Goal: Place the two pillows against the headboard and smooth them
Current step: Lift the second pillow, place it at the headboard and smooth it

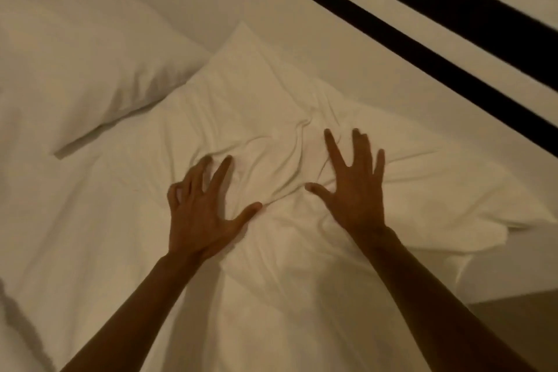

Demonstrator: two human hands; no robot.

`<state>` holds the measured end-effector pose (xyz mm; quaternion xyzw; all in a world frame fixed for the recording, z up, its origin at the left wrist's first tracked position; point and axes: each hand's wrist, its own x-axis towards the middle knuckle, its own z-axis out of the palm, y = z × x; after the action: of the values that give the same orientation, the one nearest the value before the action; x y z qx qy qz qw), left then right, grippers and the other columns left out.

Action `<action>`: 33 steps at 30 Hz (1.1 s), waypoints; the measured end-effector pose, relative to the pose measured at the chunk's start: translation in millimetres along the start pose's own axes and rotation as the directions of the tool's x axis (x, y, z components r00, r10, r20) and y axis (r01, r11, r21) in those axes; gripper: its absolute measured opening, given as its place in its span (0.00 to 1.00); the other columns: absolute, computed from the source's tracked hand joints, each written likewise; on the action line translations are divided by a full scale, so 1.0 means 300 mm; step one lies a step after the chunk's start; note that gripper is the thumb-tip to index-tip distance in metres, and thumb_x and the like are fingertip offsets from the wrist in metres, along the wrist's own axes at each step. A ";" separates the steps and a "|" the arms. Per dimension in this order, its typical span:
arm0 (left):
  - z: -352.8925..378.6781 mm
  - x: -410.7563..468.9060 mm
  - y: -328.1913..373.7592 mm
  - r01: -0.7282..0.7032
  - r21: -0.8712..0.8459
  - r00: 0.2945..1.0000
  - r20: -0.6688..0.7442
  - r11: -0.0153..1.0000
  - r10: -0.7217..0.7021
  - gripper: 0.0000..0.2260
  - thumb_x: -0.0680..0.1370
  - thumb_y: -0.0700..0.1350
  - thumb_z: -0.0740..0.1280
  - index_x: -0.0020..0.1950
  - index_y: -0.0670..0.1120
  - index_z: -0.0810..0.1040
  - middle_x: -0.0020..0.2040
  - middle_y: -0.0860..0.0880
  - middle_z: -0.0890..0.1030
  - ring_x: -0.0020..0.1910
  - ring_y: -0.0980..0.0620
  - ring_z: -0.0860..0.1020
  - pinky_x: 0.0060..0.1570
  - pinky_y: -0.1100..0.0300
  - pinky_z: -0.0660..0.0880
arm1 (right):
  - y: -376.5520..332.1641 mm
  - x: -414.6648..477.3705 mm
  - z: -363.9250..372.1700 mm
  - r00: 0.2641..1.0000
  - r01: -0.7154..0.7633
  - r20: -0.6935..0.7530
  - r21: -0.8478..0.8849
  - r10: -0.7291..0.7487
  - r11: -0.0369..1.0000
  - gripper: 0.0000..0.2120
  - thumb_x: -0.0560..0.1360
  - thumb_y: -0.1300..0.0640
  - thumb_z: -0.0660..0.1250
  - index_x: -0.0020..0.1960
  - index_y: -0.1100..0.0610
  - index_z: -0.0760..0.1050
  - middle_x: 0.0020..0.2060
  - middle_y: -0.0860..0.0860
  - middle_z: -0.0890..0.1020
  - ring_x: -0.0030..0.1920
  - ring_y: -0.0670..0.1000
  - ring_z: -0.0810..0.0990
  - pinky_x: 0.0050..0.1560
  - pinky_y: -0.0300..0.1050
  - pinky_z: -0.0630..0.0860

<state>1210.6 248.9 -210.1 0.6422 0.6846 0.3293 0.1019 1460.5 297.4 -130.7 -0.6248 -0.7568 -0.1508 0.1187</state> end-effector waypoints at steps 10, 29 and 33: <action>0.009 0.086 -0.144 -0.001 0.162 0.929 0.364 0.987 -0.059 0.37 0.74 0.75 0.48 0.77 0.64 0.37 0.81 0.49 0.38 0.79 0.46 0.39 0.74 0.35 0.41 | 0.031 -0.271 0.037 0.979 -0.203 0.026 0.048 0.202 0.978 0.34 0.81 0.37 0.55 0.81 0.49 0.51 0.80 0.60 0.48 0.80 0.59 0.45 0.77 0.64 0.50; -0.208 0.012 -0.028 0.521 -0.579 0.817 0.126 0.627 -0.563 0.26 0.73 0.39 0.75 0.71 0.47 0.74 0.68 0.43 0.76 0.65 0.43 0.76 0.64 0.51 0.73 | -0.178 -0.761 -0.198 0.488 -0.851 0.448 0.435 0.749 0.294 0.35 0.79 0.41 0.60 0.80 0.49 0.47 0.70 0.60 0.73 0.64 0.65 0.75 0.67 0.59 0.72; -0.243 -0.025 -0.080 0.407 -0.169 0.906 0.200 0.898 -0.373 0.26 0.75 0.52 0.72 0.71 0.47 0.73 0.65 0.39 0.78 0.63 0.36 0.75 0.63 0.43 0.72 | -0.202 -0.779 -0.195 0.323 -0.943 0.512 0.106 0.796 0.315 0.43 0.76 0.37 0.62 0.80 0.52 0.43 0.69 0.68 0.65 0.61 0.68 0.73 0.62 0.60 0.71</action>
<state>1151.1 219.5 -170.7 0.5021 0.7512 0.3178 0.2875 1445.2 52.3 -167.4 -0.9147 -0.3048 0.2127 0.1590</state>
